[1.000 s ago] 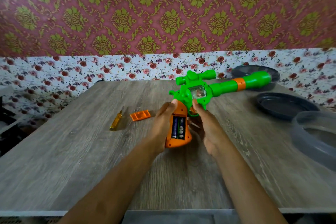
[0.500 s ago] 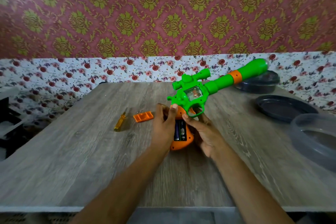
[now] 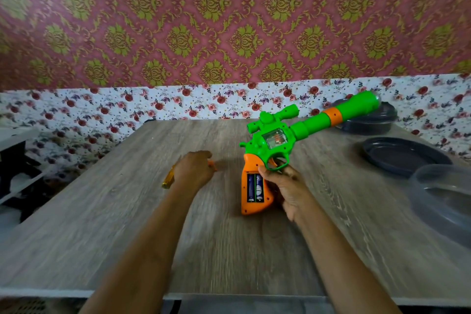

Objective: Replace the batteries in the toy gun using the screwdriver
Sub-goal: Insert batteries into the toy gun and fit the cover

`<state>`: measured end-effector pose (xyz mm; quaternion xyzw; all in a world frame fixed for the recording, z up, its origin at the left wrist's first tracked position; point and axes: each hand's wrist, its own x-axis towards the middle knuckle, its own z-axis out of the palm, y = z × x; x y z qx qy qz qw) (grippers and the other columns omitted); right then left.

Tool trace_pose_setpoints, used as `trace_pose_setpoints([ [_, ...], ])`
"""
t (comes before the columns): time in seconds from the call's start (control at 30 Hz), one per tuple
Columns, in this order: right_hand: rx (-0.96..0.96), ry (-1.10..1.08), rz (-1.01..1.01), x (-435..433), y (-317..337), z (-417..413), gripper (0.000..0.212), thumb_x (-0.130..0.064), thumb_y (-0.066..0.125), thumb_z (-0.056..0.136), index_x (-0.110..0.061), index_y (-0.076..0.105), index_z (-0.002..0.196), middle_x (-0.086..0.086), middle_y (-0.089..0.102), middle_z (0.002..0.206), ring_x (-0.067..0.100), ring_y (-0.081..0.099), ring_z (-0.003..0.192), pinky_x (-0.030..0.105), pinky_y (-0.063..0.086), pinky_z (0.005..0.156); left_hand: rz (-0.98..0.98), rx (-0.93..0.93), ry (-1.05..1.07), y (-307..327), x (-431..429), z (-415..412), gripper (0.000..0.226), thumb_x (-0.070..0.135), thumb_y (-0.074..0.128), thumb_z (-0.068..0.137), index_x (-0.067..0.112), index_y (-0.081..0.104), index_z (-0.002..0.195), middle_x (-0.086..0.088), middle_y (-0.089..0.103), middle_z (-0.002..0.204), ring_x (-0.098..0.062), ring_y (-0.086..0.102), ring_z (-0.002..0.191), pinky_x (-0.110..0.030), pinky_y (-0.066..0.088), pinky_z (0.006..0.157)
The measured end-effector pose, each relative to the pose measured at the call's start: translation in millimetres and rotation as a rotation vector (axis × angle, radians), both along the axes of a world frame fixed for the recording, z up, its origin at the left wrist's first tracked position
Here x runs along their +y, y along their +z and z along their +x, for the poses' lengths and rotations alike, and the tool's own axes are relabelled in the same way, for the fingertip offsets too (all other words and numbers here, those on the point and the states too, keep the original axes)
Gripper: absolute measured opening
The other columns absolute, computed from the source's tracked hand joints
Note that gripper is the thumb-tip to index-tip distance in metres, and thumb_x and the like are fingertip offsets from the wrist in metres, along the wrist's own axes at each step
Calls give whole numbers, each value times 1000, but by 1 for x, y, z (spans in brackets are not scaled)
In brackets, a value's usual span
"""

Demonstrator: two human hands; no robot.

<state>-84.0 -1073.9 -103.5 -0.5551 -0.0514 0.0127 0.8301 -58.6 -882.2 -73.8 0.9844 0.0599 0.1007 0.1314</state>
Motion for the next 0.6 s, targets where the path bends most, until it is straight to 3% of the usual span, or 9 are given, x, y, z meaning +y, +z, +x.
trace_pose_setpoints([
  [0.13, -8, 11, -2, -1, -2, 3, 17, 0, 66, 76, -16, 65, 82, -8, 72, 66, 16, 62, 77, 40, 49, 87, 285, 26, -81, -5, -10, -1, 23, 11, 47, 91, 14, 62, 108, -10, 62, 112, -28, 59, 103, -35, 46, 77],
  [0.23, -15, 25, 13, -1, -3, 4, 17, -1, 66, 76, -16, 65, 82, -6, 72, 69, 16, 63, 77, 43, 48, 90, 324, -23, -113, 0, -18, -7, 19, 16, 47, 94, 10, 61, 105, -13, 63, 110, -30, 61, 100, -37, 48, 77],
  [0.3, -11, 37, 28, -1, -4, 4, 16, -3, 67, 74, -16, 65, 84, -5, 73, 72, 20, 62, 81, 46, 47, 92, 93, -117, -108, 2, -17, -12, 22, 18, 51, 93, 11, 60, 111, -15, 65, 108, -33, 62, 98, -38, 50, 77],
  [0.43, 2, 28, 23, -3, -4, 2, 29, -16, 74, 60, -16, 64, 88, -4, 72, 77, 22, 63, 87, 50, 46, 97, -629, -276, -108, 1, -15, -32, 44, 11, 59, 89, 18, 51, 132, -19, 63, 110, -32, 63, 95, -43, 56, 79],
  [0.6, 0, 26, 24, -3, -6, 4, 28, -13, 72, 64, -15, 64, 91, -1, 71, 82, 24, 62, 91, 53, 45, 97, -1213, -174, -266, 1, -15, -51, 36, -1, 52, 91, 22, 62, 118, -6, 54, 124, -23, 54, 111, -30, 49, 80],
])
